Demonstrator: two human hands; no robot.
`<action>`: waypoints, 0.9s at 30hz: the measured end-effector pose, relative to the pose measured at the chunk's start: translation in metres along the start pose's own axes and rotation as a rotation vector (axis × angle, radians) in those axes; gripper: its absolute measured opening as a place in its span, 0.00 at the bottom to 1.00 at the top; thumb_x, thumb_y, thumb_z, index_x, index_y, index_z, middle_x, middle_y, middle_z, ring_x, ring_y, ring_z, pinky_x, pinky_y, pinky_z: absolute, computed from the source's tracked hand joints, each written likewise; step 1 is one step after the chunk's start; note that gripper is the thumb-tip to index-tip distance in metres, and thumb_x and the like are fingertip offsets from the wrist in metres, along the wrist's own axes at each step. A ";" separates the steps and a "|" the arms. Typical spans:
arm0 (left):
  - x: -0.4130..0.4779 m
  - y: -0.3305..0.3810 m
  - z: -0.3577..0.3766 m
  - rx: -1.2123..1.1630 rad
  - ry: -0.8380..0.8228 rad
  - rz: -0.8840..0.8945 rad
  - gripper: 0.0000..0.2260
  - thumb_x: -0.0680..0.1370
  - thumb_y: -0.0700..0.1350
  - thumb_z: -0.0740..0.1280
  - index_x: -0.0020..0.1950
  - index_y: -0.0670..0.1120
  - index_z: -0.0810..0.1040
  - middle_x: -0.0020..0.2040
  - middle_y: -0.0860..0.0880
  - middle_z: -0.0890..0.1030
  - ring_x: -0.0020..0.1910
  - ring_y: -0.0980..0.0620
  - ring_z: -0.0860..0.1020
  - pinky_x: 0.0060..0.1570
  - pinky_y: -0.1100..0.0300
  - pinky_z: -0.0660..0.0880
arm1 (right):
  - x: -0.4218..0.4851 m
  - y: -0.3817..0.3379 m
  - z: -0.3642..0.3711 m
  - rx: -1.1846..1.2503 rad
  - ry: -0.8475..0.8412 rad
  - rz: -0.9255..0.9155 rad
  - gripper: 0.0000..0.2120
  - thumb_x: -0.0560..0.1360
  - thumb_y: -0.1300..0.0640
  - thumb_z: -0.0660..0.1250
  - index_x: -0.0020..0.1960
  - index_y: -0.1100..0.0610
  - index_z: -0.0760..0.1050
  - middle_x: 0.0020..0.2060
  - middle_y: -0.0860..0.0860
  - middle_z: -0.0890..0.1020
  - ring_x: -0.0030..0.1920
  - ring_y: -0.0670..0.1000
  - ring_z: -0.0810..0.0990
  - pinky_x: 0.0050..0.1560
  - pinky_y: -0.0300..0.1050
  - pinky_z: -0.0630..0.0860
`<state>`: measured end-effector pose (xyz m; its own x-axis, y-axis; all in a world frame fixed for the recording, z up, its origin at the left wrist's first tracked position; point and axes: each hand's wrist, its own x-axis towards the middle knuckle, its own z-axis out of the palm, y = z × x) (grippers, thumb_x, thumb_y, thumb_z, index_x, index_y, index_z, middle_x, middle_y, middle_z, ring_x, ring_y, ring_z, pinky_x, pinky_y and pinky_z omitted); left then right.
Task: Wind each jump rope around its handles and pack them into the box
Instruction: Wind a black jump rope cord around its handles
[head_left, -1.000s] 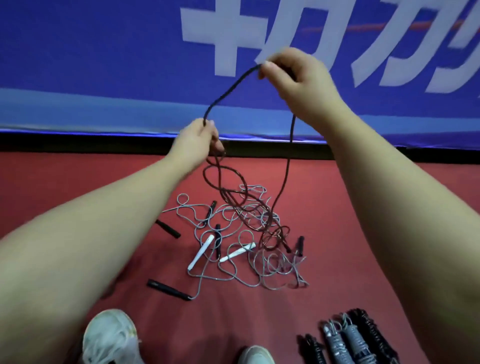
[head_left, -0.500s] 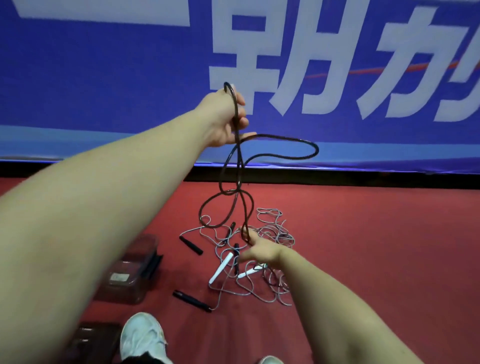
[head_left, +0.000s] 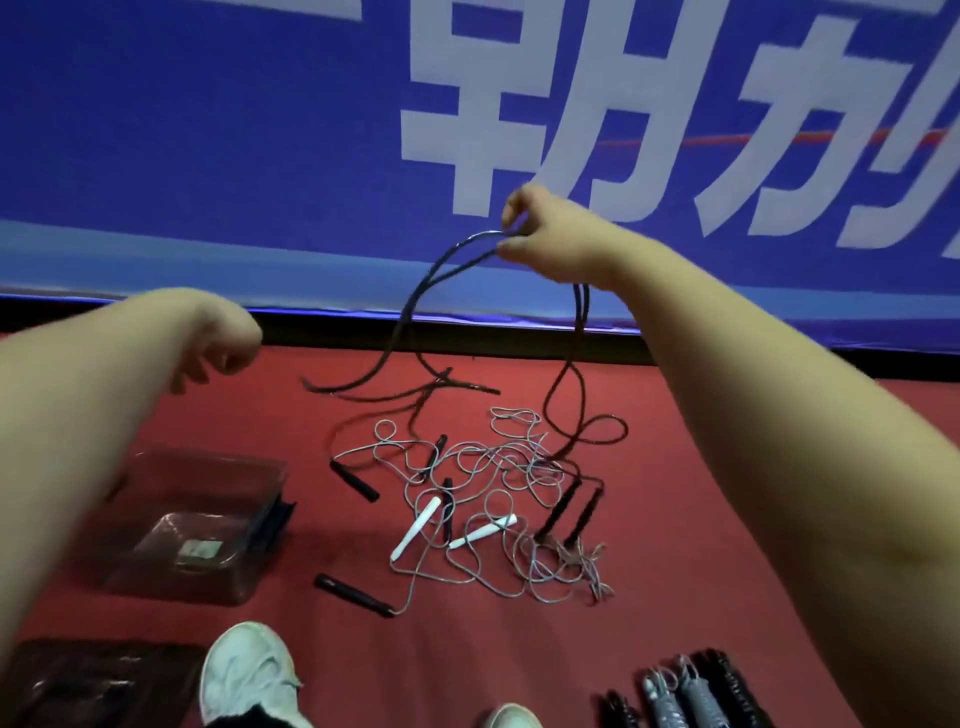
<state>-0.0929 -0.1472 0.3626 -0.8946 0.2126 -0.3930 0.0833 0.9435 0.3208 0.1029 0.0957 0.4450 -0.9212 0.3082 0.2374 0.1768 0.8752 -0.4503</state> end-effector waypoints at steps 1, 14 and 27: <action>-0.006 0.011 -0.008 -0.001 0.019 0.087 0.13 0.72 0.38 0.64 0.56 0.38 0.73 0.47 0.41 0.74 0.42 0.42 0.74 0.44 0.52 0.71 | 0.003 -0.011 -0.008 -0.023 -0.017 -0.019 0.08 0.78 0.58 0.62 0.54 0.54 0.63 0.40 0.51 0.73 0.31 0.46 0.68 0.30 0.38 0.65; -0.093 0.121 0.048 -0.766 -0.405 0.716 0.09 0.82 0.46 0.56 0.52 0.49 0.76 0.50 0.50 0.81 0.48 0.51 0.80 0.45 0.57 0.69 | -0.004 0.002 -0.003 0.176 -0.088 0.037 0.13 0.77 0.60 0.64 0.49 0.53 0.58 0.36 0.52 0.68 0.34 0.50 0.66 0.32 0.43 0.68; -0.089 0.098 0.004 -0.665 -0.376 0.515 0.12 0.83 0.45 0.54 0.41 0.45 0.69 0.23 0.54 0.61 0.17 0.59 0.55 0.16 0.69 0.53 | -0.050 0.108 0.083 0.290 -0.101 0.125 0.06 0.79 0.61 0.60 0.46 0.55 0.74 0.32 0.48 0.72 0.32 0.47 0.69 0.34 0.37 0.68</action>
<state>-0.0031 -0.0731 0.4257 -0.6054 0.7446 -0.2812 0.0579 0.3935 0.9175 0.1393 0.1436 0.3132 -0.9308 0.3555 0.0844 0.1985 0.6859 -0.7002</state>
